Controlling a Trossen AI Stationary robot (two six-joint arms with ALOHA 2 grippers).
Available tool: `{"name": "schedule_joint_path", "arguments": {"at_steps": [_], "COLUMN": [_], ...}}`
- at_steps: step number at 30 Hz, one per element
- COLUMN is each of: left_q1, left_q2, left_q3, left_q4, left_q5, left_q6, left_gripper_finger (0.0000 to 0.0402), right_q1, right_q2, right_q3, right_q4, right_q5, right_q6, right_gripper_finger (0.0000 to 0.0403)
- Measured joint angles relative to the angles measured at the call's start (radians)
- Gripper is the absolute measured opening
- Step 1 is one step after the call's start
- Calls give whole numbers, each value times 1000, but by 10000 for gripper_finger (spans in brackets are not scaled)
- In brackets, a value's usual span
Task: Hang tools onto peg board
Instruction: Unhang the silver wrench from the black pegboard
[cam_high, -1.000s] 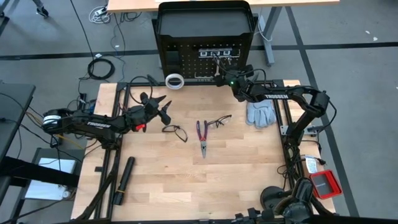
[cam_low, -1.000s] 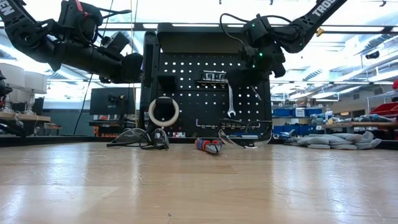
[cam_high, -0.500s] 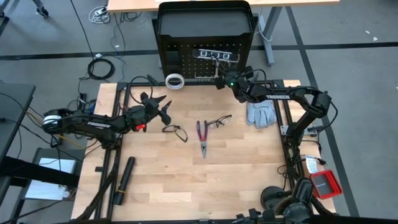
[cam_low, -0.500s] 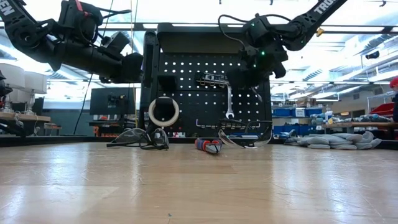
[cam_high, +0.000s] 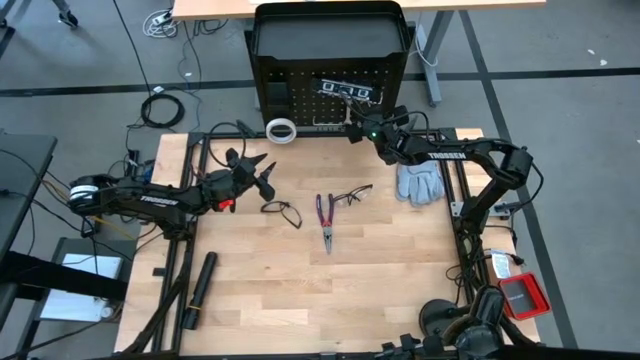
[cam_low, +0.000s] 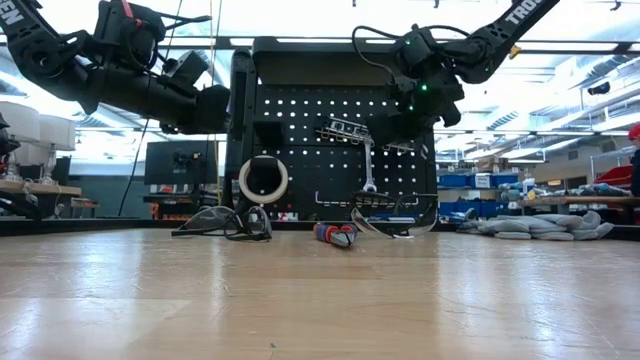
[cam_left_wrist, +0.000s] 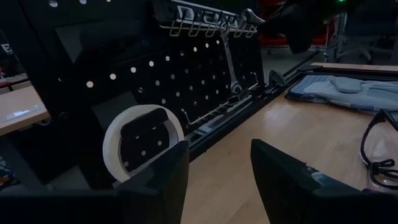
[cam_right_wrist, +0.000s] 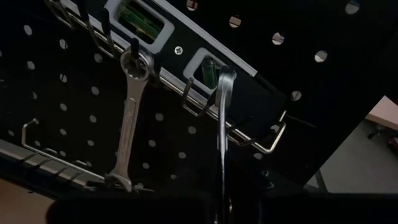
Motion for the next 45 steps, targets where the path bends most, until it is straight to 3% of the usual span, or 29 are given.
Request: {"name": "schedule_joint_path", "arguments": {"at_steps": [2, 6, 10, 15, 19, 21, 26, 30, 37, 45], "left_q1": [0, 0, 12, 97, 184, 212, 252, 260, 262, 303], "left_q2": [0, 16, 111, 266, 384, 440, 578, 672, 732, 734], "left_q3": [0, 9, 92, 382, 657, 772, 1029, 1181, 1246, 1246], "left_q4": [0, 7, 18, -87, -346, -462, -667, -757, -736, -708], "left_q5": [14, 166, 180, 196, 356, 385, 388, 328, 269, 290], "left_q6": [-3, -5, 38, 250, 310, 350, 461, 550, 684, 732], "left_gripper_finger": [177, 177, 177, 177, 179, 184, 213, 245, 274, 253], "right_q1": [0, 0, -4, -6, -6, -5, -5, -5, -5, -5], "right_q2": [0, 0, 0, 0, 0, 0, 0, 0, 0, 0], "right_q3": [0, 0, 0, -1, -2, -2, -2, -2, -2, -2], "right_q4": [4, 14, 21, 36, 40, 43, 44, 47, 48, 68], "right_q5": [1, 0, -10, -20, -31, -33, -36, -36, -41, -41], "right_q6": [-1, -2, -9, -12, 5, 4, 0, -13, -35, -48], "right_gripper_finger": [34, 41, 40, 37, 41, 42, 41, 40, 43, 43]}}
